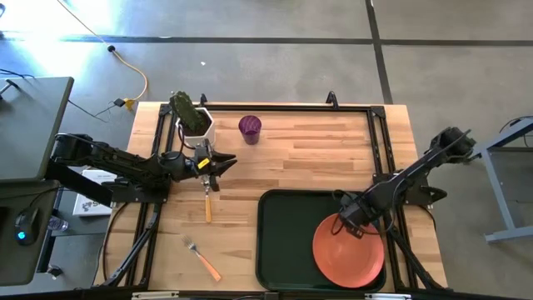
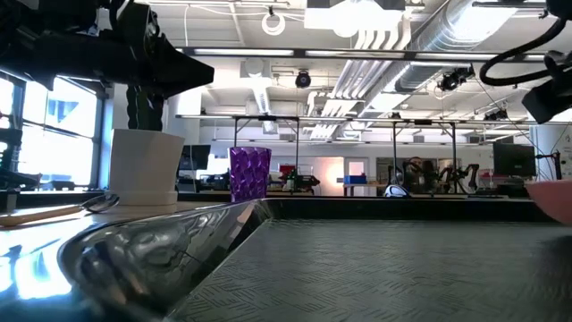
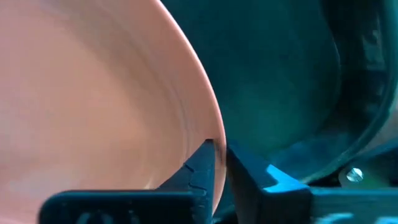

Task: Pick and place plate/cup/fork/spoon on tray
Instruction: Put the orange plate on the black serving tray, then put the violet cup on the black serving tray to the top left of the orange plate

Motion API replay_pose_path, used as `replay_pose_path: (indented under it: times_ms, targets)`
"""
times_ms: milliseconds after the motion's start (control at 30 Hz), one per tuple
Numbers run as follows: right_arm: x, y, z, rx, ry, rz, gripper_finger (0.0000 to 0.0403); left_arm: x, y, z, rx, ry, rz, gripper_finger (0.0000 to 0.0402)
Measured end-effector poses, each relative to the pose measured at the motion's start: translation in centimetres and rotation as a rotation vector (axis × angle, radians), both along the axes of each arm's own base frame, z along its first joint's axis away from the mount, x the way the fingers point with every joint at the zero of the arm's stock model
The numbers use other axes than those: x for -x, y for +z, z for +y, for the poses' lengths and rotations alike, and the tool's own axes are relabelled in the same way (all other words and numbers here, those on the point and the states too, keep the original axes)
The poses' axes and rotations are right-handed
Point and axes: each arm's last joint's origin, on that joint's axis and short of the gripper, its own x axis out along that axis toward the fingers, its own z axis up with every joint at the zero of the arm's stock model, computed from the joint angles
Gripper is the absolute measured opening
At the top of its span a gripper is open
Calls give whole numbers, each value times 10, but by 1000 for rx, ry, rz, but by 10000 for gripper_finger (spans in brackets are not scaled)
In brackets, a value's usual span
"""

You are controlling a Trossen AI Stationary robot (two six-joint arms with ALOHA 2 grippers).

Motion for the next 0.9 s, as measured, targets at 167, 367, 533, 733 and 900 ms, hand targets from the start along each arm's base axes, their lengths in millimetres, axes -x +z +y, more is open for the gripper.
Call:
replay_pose_path:
  times_ms: [167, 367, 533, 733, 900]
  targets:
    - [2, 7, -1, -23, -38, -33, 97, 0, 0, 1, -1, 22, 0, 76]
    - [1, 26, -5, -21, -7, -158, 147, 0, 0, 1, 0, 23, 0, 76]
    - [-24, 50, -16, 119, 25, -405, 166, 0, 0, 1, 8, 23, -3, 76]
    - [-56, 80, -39, 192, 55, -616, 164, 0, 0, 1, 8, 24, -3, 76]
    - [-88, 113, -69, 280, 223, -818, 163, 0, 0, 1, 7, 25, -3, 76]
